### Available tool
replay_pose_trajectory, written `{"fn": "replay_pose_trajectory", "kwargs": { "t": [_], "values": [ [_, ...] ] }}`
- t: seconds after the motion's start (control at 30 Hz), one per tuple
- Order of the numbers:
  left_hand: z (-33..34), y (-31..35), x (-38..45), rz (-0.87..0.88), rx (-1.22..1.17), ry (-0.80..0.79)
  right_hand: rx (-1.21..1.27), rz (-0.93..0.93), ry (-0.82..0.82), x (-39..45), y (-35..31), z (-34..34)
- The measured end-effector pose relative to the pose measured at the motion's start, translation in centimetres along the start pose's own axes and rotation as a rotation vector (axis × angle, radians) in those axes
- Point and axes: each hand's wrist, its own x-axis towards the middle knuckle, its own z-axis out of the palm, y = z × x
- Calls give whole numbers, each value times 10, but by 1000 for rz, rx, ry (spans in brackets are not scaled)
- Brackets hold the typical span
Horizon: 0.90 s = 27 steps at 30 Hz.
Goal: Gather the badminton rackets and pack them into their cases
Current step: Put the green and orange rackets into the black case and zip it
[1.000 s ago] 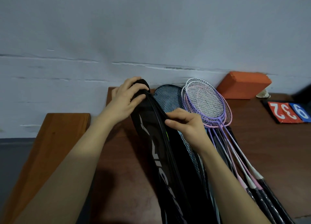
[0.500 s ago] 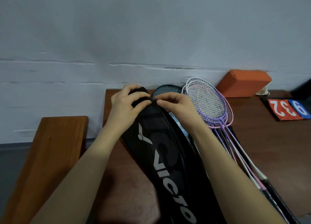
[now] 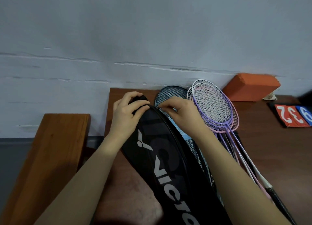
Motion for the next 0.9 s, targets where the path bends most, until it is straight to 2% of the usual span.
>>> {"fn": "replay_pose_trajectory", "kwargs": {
  "t": [0.07, 0.13, 0.23, 0.53, 0.67, 0.73, 0.83, 0.9],
  "values": [
    [3, -4, 0, -17, 2, 24, 5, -9, 30, -7, 4, 2],
    [6, -6, -1, -36, 40, 45, 70, 72, 35, -18, 10, 2],
    [12, -4, 1, -37, 214, 41, 166, 186, 38, -37, 18, 0],
    [20, 6, 0, -48, 343, 38, 12, 240, -20, -90, 34, -12],
    [25, 16, -3, -53, 411, -11, -48, 181, 79, -100, 29, -10],
    [24, 29, -7, 15, 427, -39, -30, 126, 126, -99, 24, -11],
    [29, 54, -23, 261, 472, -195, 32, 105, 144, -101, 19, -12],
    [31, 64, -34, 255, 459, -258, 43, 111, 153, -104, 18, -11]
  ]
}}
